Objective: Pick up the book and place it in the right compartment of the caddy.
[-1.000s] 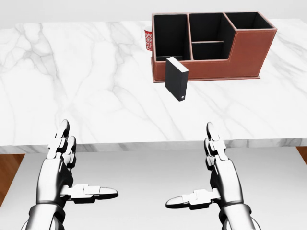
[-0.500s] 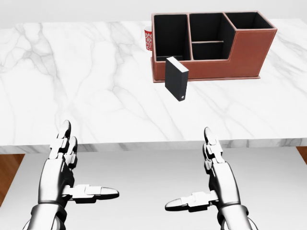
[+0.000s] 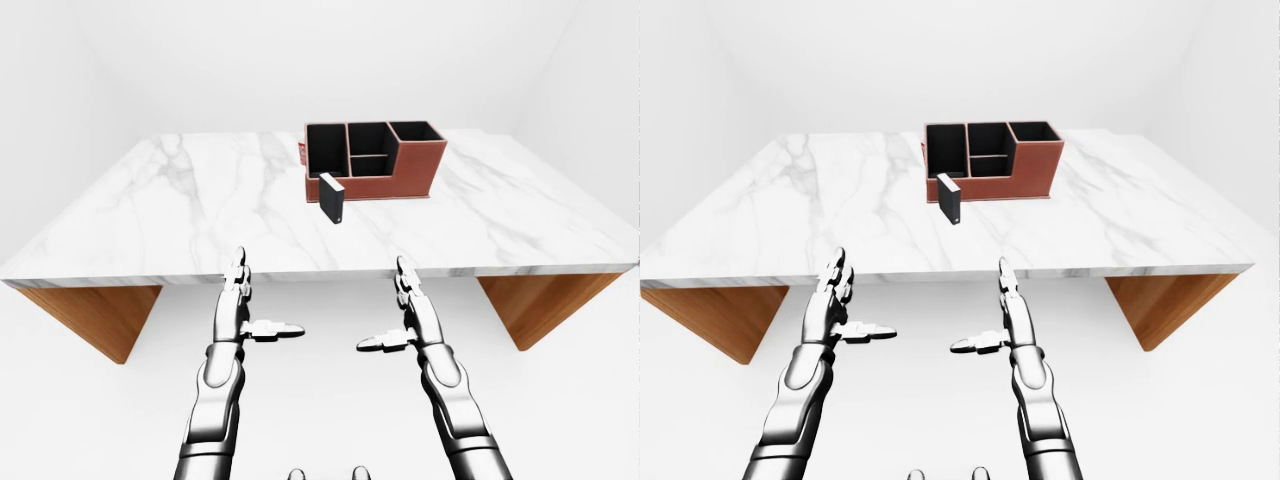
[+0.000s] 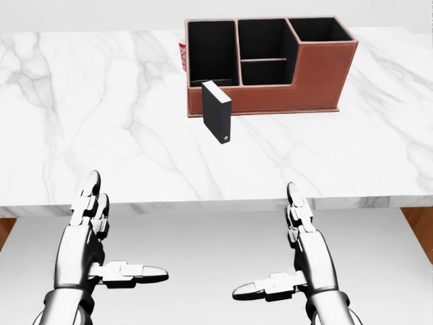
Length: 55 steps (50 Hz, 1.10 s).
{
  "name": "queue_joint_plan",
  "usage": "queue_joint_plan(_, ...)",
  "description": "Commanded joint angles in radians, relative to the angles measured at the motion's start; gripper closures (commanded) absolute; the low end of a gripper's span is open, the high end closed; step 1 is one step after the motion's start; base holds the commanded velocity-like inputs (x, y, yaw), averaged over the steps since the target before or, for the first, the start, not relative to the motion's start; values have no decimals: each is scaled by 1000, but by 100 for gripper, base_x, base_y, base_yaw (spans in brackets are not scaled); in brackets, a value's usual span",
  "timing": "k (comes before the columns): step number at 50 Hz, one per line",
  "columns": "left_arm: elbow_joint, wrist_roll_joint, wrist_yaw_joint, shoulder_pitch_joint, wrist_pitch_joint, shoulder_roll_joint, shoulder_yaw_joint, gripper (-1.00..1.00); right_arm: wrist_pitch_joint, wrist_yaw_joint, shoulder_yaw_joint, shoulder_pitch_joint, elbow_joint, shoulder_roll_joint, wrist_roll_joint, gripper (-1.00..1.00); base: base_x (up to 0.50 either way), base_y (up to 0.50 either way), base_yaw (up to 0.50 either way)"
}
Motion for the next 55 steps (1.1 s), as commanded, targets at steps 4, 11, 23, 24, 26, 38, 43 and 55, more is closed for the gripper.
queue_joint_plan(4,7,6,1,0,-6,-1,-2,-100,0,-2,1,-2,13,-1,-6,-100,0,-29,0)
queue_joint_plan(11,10,9,1,0,-7,-1,-3,-100,0,-7,2,-3,18,-1,-14,-100,0,-28,0)
queue_joint_plan(23,13,11,0,-2,-7,-1,-4,-100,0,-22,2,-11,36,-1,-31,-100,0,-14,0)
queue_joint_plan(24,14,10,-1,-2,-9,-1,-3,-100,0,-24,1,-12,39,-2,-32,-100,0,-2,0)
queue_joint_plan(26,15,10,-2,-3,-10,0,-2,-100,0,-26,2,-13,42,-2,-35,-100,0,0,0)
queue_joint_plan(38,16,11,-1,-3,-12,-1,-4,-100,0,-26,7,-7,43,-2,-52,-100,15,-1,0)
queue_joint_plan(43,11,11,-1,0,-9,-1,-4,-100,0,-28,6,-10,52,-3,-53,-100,25,-1,0)
queue_joint_plan(55,21,10,-1,-3,-17,0,-2,-100,0,-35,6,-12,65,-2,-60,-100,26,-1,0)
